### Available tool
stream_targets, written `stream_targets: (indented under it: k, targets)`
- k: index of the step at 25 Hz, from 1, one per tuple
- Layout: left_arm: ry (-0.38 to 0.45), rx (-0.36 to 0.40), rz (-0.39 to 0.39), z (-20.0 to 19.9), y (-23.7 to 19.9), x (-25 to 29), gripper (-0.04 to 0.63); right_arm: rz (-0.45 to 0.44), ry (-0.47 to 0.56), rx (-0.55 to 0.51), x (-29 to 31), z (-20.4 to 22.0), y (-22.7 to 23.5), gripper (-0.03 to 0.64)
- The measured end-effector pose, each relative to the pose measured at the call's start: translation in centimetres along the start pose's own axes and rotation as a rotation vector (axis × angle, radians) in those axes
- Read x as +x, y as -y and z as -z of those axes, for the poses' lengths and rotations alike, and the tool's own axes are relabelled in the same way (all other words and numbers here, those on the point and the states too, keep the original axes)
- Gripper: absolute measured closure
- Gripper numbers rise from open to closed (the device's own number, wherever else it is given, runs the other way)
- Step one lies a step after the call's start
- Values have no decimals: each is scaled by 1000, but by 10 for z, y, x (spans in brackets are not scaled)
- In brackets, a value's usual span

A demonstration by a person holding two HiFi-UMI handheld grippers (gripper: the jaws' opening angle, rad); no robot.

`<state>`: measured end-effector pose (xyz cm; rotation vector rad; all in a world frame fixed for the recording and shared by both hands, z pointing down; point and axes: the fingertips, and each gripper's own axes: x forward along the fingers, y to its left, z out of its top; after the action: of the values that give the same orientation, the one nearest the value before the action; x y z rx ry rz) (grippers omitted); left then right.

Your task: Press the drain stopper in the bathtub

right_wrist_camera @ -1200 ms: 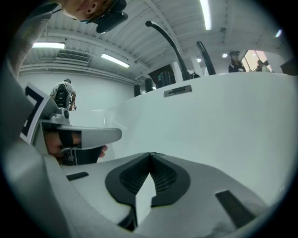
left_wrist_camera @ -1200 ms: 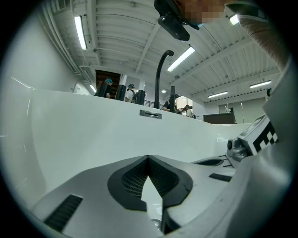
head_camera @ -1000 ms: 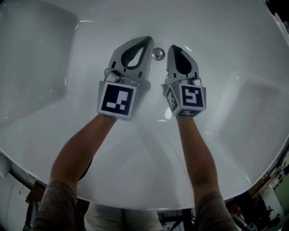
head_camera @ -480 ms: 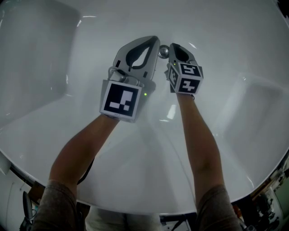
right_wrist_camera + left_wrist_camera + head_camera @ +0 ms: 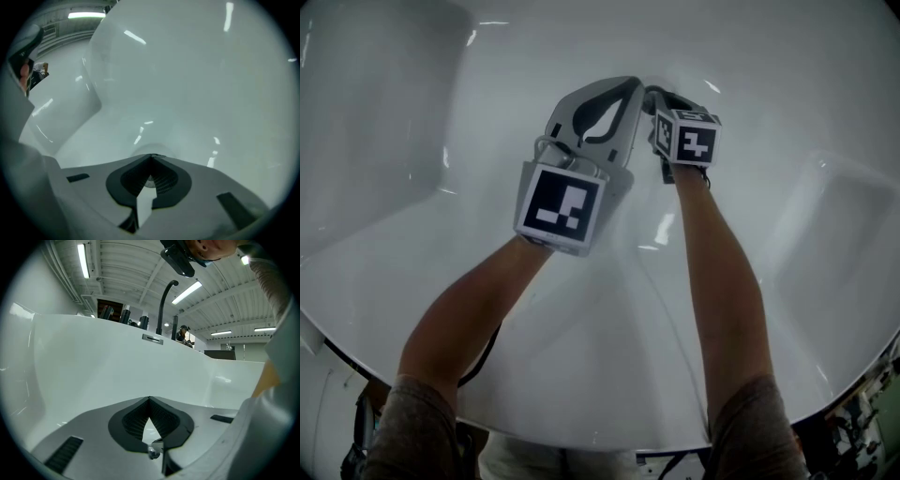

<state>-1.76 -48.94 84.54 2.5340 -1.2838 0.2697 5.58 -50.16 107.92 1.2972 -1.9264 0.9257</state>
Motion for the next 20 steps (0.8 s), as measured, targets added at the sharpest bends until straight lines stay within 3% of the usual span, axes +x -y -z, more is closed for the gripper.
stream_targets:
  k: [7,20]
  targets:
    - [-11,-34,-5,7,-2,3,594,3,-120,1,15,28,-5,618]
    - [-28,-45,-18,12,-5,3,594,-20,-161,-1,18,31,-1,617]
